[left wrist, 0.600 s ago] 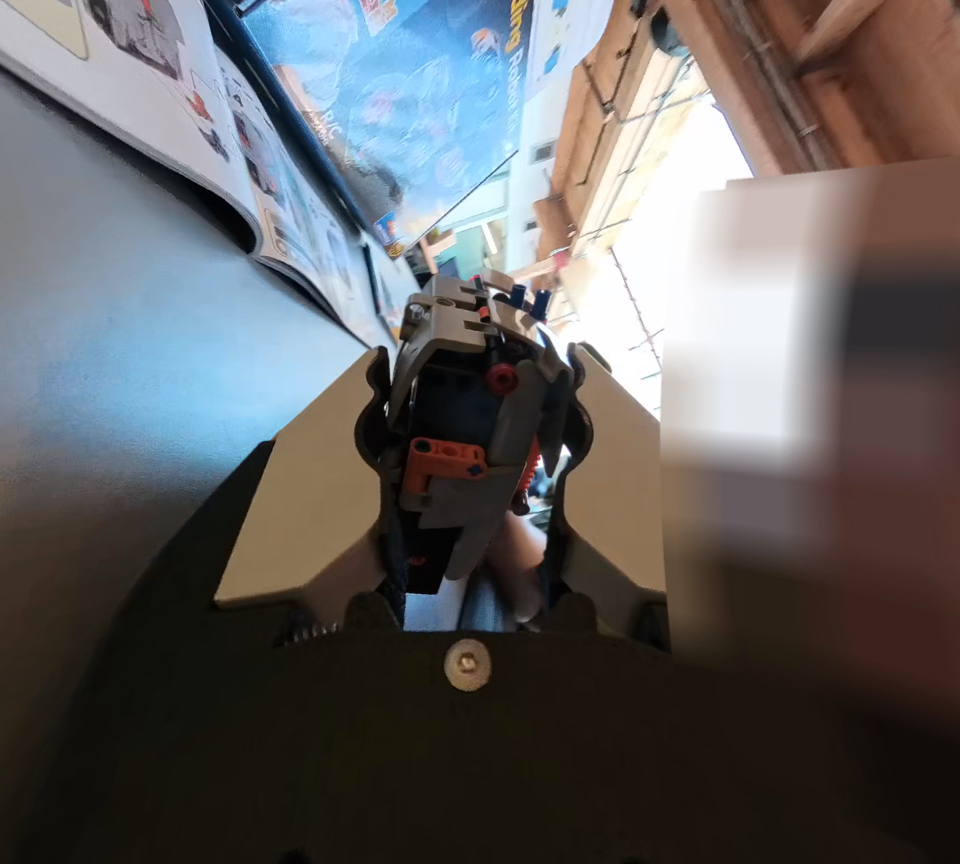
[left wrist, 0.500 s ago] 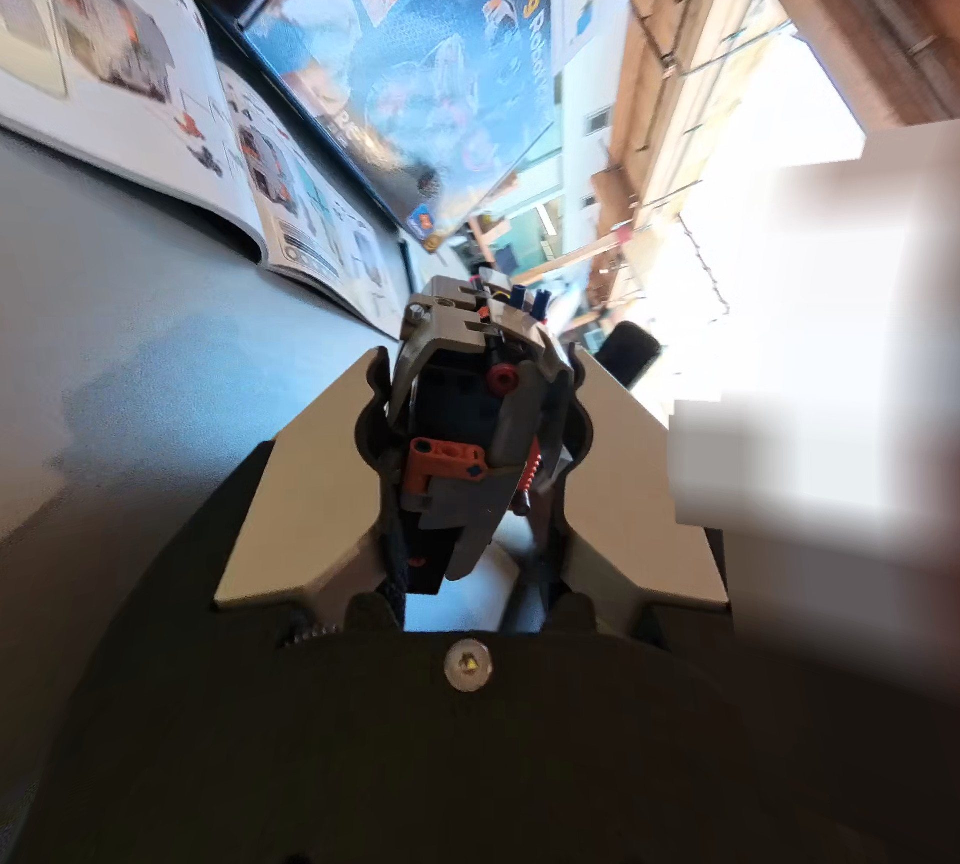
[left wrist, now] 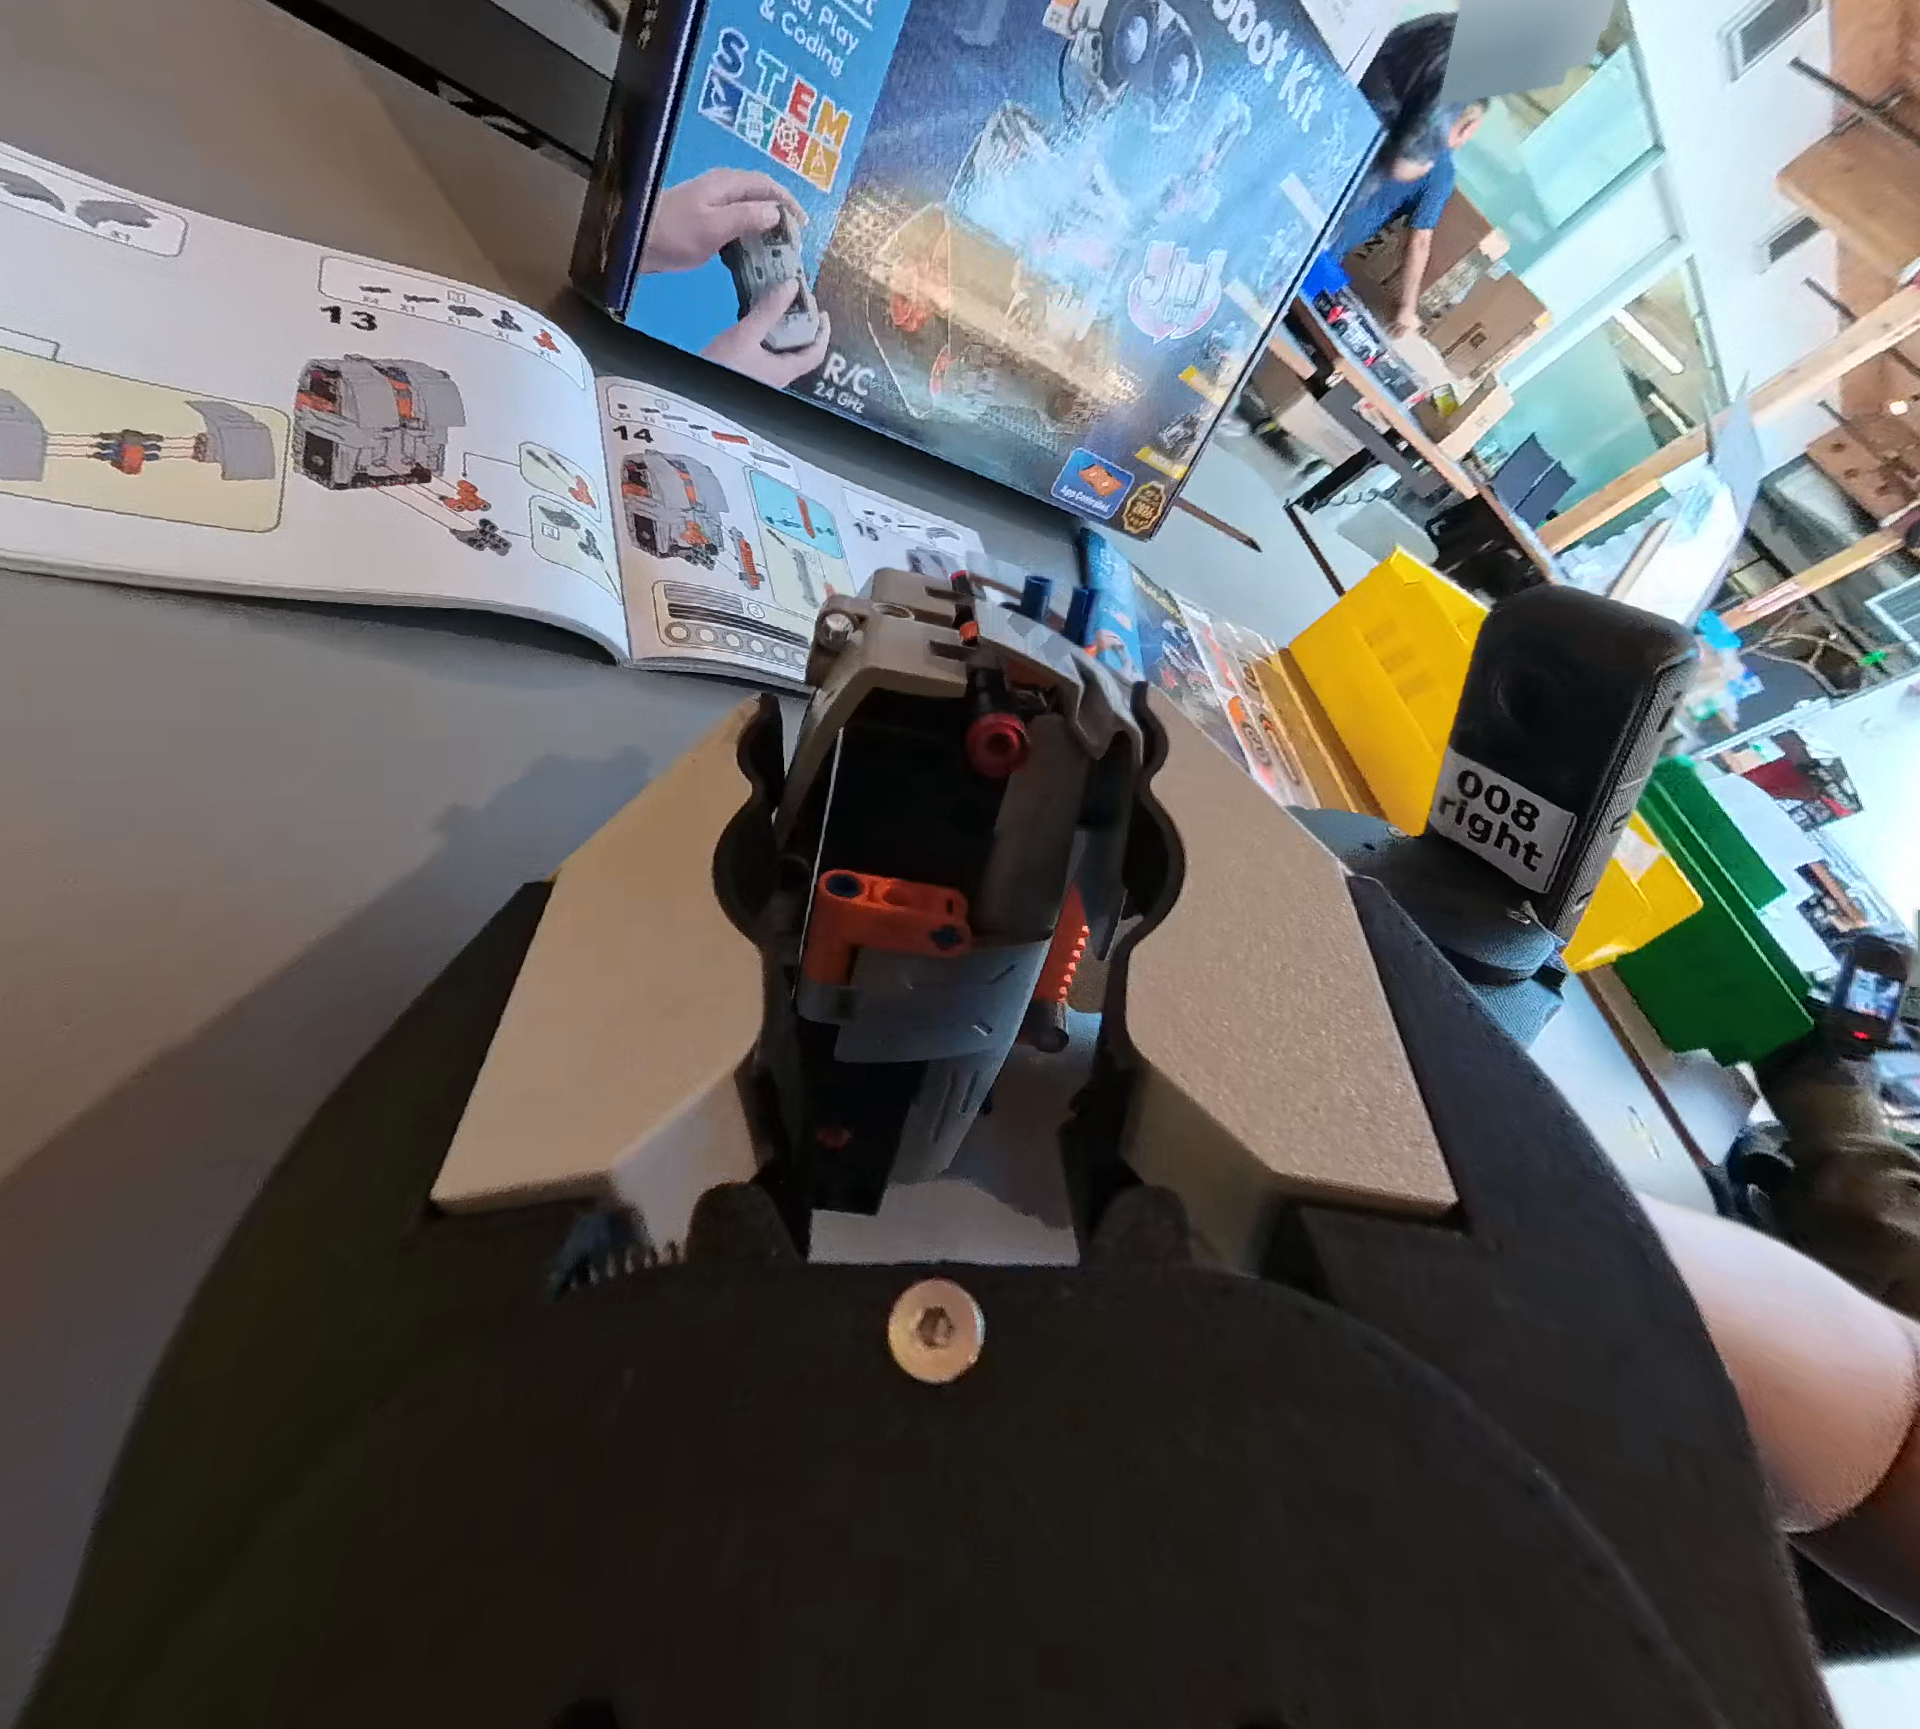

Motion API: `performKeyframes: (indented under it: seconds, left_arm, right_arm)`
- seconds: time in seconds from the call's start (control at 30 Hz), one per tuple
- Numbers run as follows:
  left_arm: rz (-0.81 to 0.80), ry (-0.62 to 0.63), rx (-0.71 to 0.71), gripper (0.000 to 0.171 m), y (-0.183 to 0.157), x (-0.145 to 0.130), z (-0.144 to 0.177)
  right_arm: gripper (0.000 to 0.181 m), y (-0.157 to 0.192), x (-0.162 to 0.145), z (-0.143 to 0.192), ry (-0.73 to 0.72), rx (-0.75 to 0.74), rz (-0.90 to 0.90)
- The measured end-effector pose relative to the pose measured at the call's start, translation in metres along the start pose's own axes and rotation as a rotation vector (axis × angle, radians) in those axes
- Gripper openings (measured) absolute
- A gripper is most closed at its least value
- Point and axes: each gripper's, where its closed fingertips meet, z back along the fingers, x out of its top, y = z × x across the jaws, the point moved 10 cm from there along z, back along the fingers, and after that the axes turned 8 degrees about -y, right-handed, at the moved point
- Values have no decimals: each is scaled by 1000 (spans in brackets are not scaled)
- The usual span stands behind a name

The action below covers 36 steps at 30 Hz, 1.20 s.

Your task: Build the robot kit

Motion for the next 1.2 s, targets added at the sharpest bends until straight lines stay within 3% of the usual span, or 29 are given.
performKeyframes:
  seconds: [0.23,0.4,0.5,0.6,0.77,0.9,1.0,1.2]
  left_arm:
    - [-132,79,109,63,-19,3,-21]
    - [-168,103,173,62,-29,1,-32]
    - [-193,111,196,62,-35,-2,-34]
    - [-107,108,107,68,-37,-2,-29]
    - [21,107,-108,67,-20,4,-9]
    - [-22,148,-215,68,-4,0,-1]
    - [-104,175,-222,72,8,-4,0]
    - [-184,291,-238,66,19,-24,-13]
  right_arm:
    - [25,-10,17,23,-122,-64,-17]
    - [20,-10,15,16,-58,-115,-29]
    - [7,-5,16,13,-11,-123,0]
    - [7,-8,16,18,32,-115,74]
    - [6,-24,16,23,51,-6,-52]
    - [5,-35,14,20,40,57,-133]
    - [6,-47,14,21,19,82,-205]
    - [5,-55,14,24,10,108,-263]
